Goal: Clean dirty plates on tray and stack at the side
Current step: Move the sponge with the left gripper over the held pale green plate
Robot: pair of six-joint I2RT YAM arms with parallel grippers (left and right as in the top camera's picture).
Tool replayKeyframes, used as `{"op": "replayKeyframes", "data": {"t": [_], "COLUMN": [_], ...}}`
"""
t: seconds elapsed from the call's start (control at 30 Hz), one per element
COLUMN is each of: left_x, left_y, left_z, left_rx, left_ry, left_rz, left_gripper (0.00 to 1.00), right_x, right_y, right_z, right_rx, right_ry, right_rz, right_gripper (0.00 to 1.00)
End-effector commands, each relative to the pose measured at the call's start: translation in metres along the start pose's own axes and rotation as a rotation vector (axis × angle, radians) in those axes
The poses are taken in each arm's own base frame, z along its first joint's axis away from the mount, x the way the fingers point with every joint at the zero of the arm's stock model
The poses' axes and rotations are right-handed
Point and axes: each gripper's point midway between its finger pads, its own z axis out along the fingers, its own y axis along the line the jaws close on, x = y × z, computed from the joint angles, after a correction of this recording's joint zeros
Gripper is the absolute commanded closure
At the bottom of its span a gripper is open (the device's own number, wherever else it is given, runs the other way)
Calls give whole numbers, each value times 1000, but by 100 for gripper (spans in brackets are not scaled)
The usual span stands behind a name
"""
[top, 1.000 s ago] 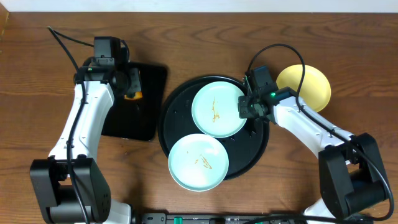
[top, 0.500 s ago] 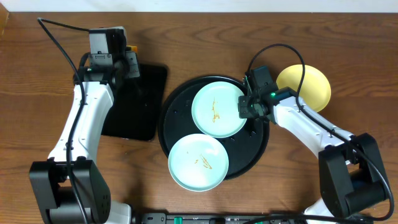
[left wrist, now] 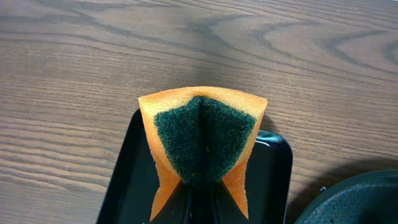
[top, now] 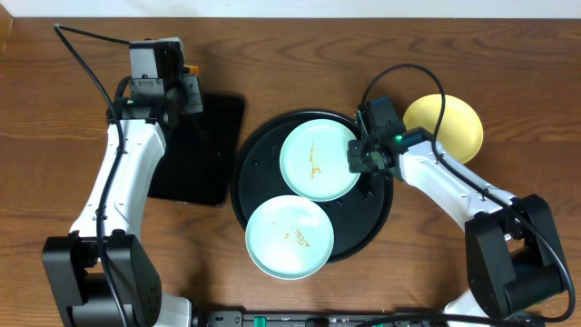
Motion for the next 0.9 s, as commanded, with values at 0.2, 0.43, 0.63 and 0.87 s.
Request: {"op": "replayKeyframes", "data": {"t": [0.2, 0.43, 0.63, 0.87], "left_x": [2, 74, 94, 90], "left_y": [3, 8, -9, -59], "left_z": [-14, 14, 22, 4], "left_rx": [-15, -34, 66, 356], "left_ry": [19, 247, 325, 339], "left_rz": [-4, -65, -83, -122], "left_gripper": [92, 93, 93, 93], "right_x": [3, 7, 10, 11], "right_y": [14, 29, 33, 32], "right_z": [0, 0, 2, 6], "right_rx": [-45, -68, -65, -60], "right_ry": [23, 24, 29, 36], "right_rz": [-11, -18, -16, 27], "right_gripper": [99, 99, 99, 99]}}
